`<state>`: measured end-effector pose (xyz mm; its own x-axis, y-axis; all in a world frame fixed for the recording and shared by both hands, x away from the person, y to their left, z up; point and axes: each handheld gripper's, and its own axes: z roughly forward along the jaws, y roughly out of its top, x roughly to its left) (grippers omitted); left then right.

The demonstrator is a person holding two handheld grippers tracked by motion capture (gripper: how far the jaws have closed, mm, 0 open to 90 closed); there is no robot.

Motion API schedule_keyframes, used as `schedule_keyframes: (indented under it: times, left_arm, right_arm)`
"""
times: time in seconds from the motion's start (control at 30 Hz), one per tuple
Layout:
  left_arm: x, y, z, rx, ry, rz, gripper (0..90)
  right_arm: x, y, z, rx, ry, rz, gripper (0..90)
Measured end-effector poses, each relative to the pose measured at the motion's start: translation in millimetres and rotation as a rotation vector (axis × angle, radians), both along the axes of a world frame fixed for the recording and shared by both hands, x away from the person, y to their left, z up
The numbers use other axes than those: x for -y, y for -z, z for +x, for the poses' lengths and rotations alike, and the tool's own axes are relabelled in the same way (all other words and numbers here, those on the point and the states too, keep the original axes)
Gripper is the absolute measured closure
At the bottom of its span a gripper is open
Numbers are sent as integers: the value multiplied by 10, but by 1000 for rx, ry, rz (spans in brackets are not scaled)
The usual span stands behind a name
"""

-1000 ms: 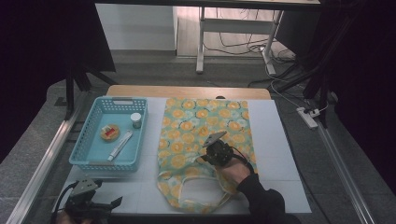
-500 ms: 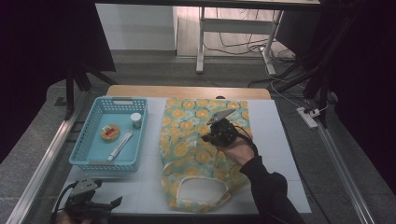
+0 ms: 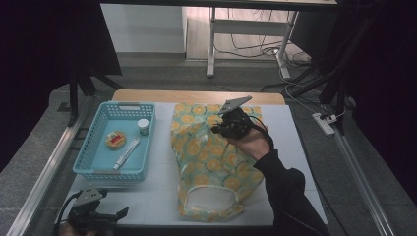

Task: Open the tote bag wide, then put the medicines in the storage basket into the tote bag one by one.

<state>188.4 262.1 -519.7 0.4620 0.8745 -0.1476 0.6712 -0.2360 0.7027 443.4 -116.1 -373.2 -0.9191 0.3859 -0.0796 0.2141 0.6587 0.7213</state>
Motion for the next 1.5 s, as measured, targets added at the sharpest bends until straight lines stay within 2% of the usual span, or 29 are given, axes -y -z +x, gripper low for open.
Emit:
schedule_keyframes:
  times: [0.23,0.47,0.7,0.9,1.5]
  left_arm:
    - [0,1,0,1,-1,-3,19]
    - [-1,2,0,1,-1,-4,19]
    - [0,2,0,1,0,-4,19]
    - [-1,1,-1,2,0,-5,18]
    - [-6,-4,-8,7,-13,-7,10]
  right_arm:
    - [-21,-103,68,-8,9,27,900]
    - [-18,-220,100,6,8,87,900]
    - [-55,-286,95,41,14,78,900]
    - [-114,-315,119,50,25,82,900]
    - [-185,-302,128,16,-9,101,900]
